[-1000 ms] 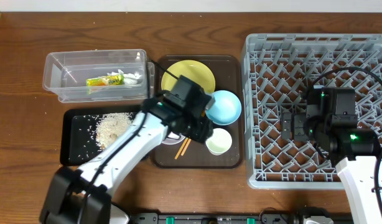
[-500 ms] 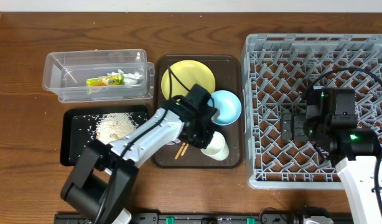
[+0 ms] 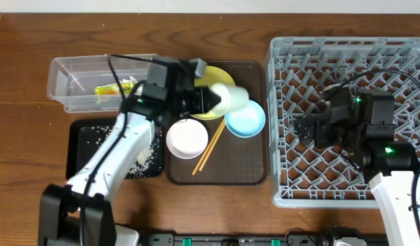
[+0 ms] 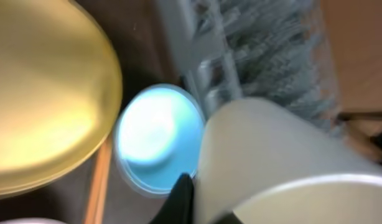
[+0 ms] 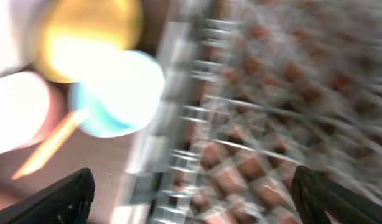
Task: Sort waste into correct bins and load items into the dishwasher rack
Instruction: 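Hand the white cup from the left gripper to the right gripper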
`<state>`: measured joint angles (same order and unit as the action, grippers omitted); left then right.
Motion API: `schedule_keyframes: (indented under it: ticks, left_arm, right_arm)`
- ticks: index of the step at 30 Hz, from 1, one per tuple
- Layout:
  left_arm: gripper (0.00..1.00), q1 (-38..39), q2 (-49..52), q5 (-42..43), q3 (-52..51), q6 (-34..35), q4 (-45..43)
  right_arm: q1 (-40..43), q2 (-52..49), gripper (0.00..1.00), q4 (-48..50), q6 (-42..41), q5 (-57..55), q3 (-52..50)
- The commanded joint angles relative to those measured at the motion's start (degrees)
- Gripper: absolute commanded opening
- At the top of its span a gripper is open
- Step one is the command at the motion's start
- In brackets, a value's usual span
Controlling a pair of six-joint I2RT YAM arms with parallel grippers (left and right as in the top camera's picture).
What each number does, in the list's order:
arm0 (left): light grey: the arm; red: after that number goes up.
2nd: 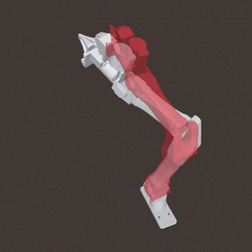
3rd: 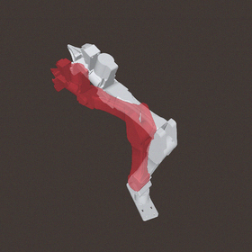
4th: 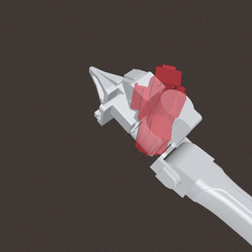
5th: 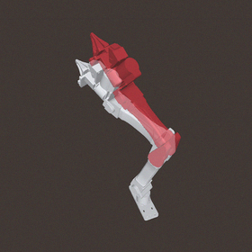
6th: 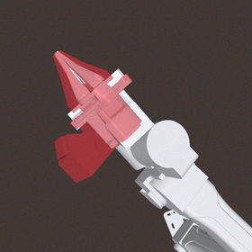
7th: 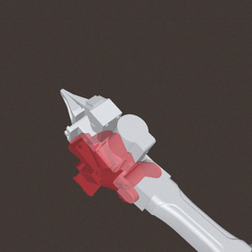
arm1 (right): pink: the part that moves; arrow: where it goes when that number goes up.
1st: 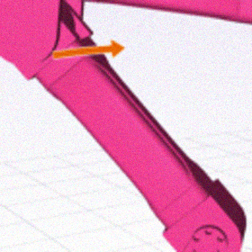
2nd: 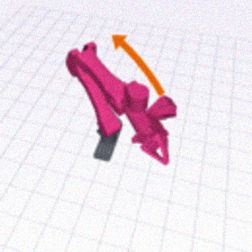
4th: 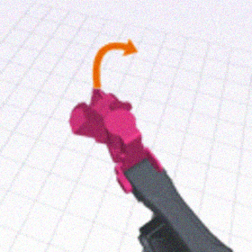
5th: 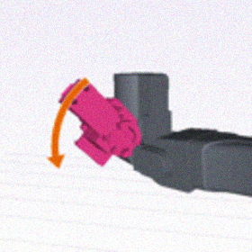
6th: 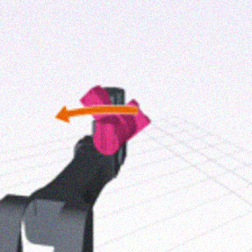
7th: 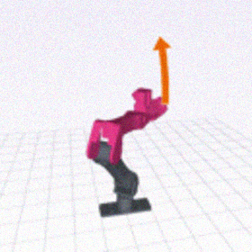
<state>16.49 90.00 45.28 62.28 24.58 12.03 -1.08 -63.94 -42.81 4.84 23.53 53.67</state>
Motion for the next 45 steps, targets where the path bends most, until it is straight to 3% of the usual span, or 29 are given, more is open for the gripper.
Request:
schedule_keyframes:
  ticks: [1, 6, 9, 21, 33, 45]
  left_arm:
    - [0.06, -0.6, 3.8, 19.4, 0.6, 10.5, -6.1]
    - [0.06, 0.0, 7.3, 33.8, 0.6, 12.6, -11.0]
    - [0.06, 0.3, 8.1, 36.4, 0.6, 12.6, -11.0]
    - [0.06, 1.8, 8.1, 38.8, 0.6, 14.8, -11.1]
    - [0.06, 1.9, 8.1, 39.8, 0.6, 20.4, -11.7]
    - [0.06, 2.0, 8.0, 41.3, 0.6, 25.1, -15.4]
  right_arm:
    - [-1.3, -1.6, 0.99, -0.3, 9.0, 21.8, 0.8]
    - [-3.8, -4.8, 0.99, 0.7, 13.3, 25.0, 0.7]
    - [-5.1, -7.0, 0.99, 4.5, 13.9, 26.4, 0.7]
    - [-5.8, -11.1, 0.99, 25.5, 14.5, 44.3, 0.7]
    - [-7.7, -11.2, 0.99, 25.4, 14.5, 47.0, 0.7]
    - [-8.0, -11.2, 0.93, 25.5, 14.5, 46.8, 0.7]
